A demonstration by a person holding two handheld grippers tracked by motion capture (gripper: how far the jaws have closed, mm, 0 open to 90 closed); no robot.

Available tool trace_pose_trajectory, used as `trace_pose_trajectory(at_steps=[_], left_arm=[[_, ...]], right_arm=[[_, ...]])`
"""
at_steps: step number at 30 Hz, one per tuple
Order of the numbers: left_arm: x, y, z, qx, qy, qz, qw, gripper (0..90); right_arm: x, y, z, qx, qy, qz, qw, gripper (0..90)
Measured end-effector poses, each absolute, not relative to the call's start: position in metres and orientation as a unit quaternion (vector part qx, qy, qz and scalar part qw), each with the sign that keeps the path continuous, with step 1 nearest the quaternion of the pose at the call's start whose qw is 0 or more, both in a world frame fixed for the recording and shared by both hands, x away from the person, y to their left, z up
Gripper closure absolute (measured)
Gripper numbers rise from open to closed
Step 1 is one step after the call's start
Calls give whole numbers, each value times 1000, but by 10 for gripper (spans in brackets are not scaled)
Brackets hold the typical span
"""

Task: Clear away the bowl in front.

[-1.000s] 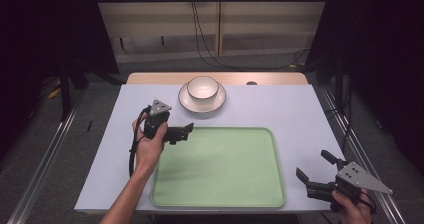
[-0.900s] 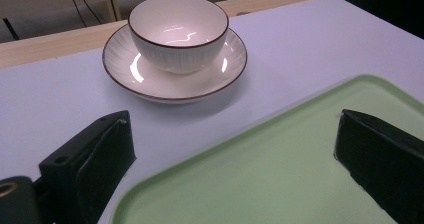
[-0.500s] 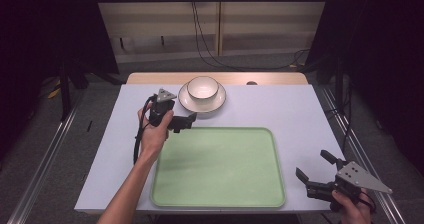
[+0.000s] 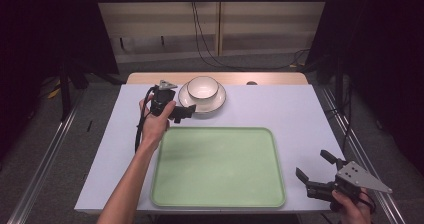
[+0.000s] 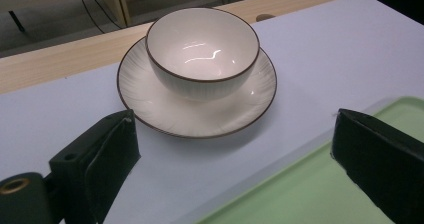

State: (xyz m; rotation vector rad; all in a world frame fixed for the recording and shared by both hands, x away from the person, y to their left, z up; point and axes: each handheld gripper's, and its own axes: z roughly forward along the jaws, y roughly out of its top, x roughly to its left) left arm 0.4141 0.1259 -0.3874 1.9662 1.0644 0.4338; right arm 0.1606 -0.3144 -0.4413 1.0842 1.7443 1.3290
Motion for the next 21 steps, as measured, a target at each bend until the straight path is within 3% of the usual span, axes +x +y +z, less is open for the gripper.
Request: trace_pose_trajectory(at_steps=[21], left_arm=[[467, 112, -388, 789, 430, 172, 404, 92]], right_arm=[[159, -318, -443, 423, 667, 513, 338, 28]])
